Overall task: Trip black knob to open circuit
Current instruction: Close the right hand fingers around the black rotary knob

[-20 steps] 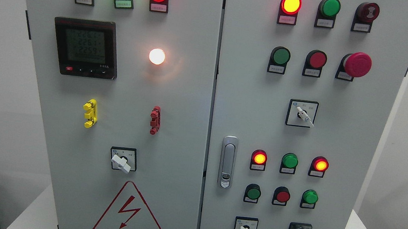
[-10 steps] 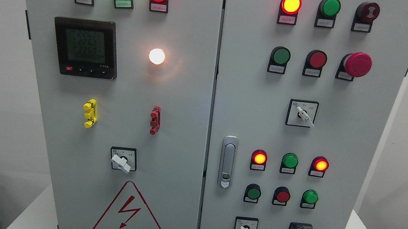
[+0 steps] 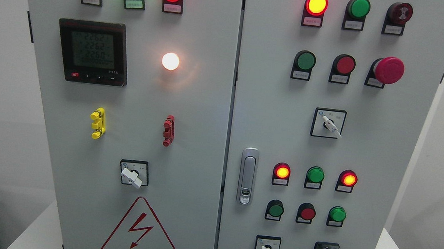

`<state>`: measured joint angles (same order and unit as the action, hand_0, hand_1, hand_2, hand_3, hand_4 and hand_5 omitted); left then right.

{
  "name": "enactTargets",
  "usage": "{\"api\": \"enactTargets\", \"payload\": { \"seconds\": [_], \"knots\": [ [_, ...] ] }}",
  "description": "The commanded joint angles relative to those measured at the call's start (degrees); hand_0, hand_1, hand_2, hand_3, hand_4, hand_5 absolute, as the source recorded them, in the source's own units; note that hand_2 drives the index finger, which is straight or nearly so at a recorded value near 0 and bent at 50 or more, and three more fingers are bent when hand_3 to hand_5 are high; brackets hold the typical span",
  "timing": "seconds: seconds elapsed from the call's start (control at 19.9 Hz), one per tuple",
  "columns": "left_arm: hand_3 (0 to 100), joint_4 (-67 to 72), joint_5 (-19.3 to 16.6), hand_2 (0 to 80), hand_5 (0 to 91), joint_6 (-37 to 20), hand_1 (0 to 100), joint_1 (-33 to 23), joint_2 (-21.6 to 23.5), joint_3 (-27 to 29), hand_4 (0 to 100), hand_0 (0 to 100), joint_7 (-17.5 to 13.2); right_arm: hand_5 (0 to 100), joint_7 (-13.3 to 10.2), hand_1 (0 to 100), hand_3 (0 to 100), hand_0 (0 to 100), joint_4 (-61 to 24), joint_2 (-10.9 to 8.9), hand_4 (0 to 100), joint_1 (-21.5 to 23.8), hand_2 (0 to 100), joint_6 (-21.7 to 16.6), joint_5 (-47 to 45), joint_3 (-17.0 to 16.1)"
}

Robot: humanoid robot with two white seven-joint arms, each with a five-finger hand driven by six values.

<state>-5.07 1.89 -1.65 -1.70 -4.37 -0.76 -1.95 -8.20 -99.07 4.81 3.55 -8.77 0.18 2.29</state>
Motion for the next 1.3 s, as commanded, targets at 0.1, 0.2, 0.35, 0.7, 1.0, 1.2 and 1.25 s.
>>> {"api": "enactTargets", "payload": {
  "seconds": [0.1,0.2,0.35,0.7,1.0,1.2,1.25],
  "knots": [
    [0,0.1,0.1,0.0,0.0,0.1,39,0.0,0.0,0.1,0,12,0.0,95,0.2,94,100,92,-1.5,-0.06,100,-0.7,0,-0.6,0.0,0.3],
    [0,0.1,0.1,0.0,0.0,0.1,39,0.0,0.0,0.1,0,12,0.0,95,0.3,94,100,92,-1.6,-0.06,100,-0.7,0,-0.8,0.1,0.3],
    [0,0.1,0.1,0.0,0.0,0.1,39,0.0,0.0,0.1,0,12,0.0,95,0.3,94,100,92,-1.8,-0.06,100,-0.7,0,-0.8,0.2,0.5],
    [0,0.1,0.1,0.0,0.0,0.0,39,0.0,0.0,0.1,0,12,0.0,95,0.3,94,100,92,-2.0,-0.06,100,-0.8,0,-1.0,0.5,2.2],
    [0,0.1,0.1,0.0,0.0,0.1,39,0.0,0.0,0.1,0,12,0.0,95,0.3,95,100,92,-2.4,-0.06,100,-0.8,0,-1.0,0.6,2.7],
    [0,0.1,0.1,0.0,0.0,0.1,39,0.0,0.0,0.1,0,12,0.0,95,0.4,95,100,92,-2.6,-0.06,100,-0.9,0,-1.0,0.7,2.8],
    [0,0.1,0.1,0.0,0.0,0.1,39,0.0,0.0,0.1,0,12,0.0,95,0.4,95,100,92,-2.9,-0.06,100,-0.9,0,-1.0,0.8,2.8]
  ]
}}
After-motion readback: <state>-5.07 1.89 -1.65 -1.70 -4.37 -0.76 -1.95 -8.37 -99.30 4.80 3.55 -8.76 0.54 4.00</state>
